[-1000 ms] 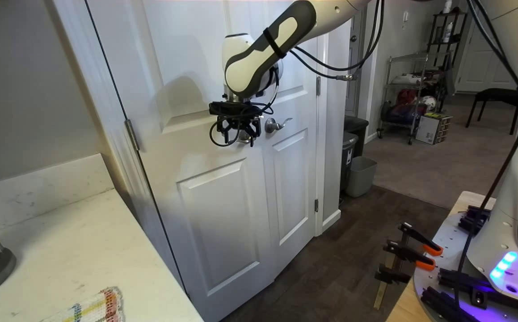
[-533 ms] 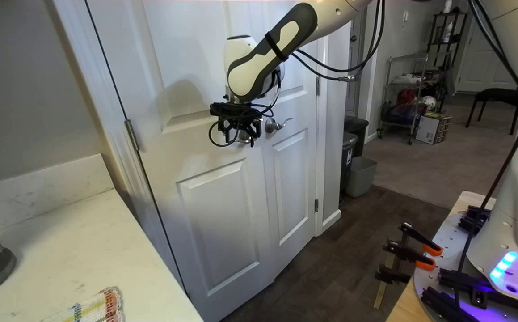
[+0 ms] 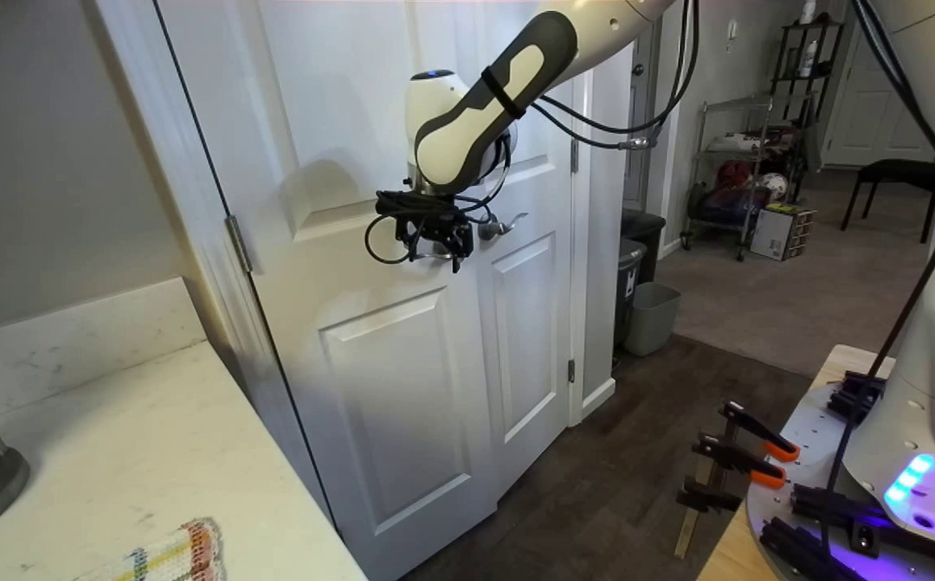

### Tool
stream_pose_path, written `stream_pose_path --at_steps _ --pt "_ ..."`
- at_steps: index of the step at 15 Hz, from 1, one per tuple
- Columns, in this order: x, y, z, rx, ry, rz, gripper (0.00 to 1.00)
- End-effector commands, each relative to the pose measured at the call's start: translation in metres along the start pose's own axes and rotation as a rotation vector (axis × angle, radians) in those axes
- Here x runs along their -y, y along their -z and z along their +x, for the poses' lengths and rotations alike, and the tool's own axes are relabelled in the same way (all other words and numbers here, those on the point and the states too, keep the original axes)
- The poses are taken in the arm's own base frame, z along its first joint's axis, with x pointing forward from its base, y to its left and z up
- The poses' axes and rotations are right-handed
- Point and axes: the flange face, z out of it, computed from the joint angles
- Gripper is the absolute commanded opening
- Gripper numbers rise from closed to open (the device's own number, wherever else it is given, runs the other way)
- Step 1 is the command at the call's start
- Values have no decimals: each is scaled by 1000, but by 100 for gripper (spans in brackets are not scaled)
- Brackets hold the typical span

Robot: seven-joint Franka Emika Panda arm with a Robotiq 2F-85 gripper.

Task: Open the door

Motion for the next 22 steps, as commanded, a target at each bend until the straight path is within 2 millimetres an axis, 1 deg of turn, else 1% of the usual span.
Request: stream_pose_path --at_steps 1,5,9,11,14,17,19,22 --pt "-31 12 -7 -20 -60 -20 100" --pt "-56 20 -27 -19 -101 -38 100" --pt "-75 27 -53 2 -130 -46 100" --pt "-82 32 -73 33 -131 -44 100" --pt "-94 38 -109 77 -98 -49 100" --pt "-105 42 -135 109 -55 -56 100" --pt "-100 47 -150 132 0 -38 100" --pt "-83 62 -175 125 161 7 100"
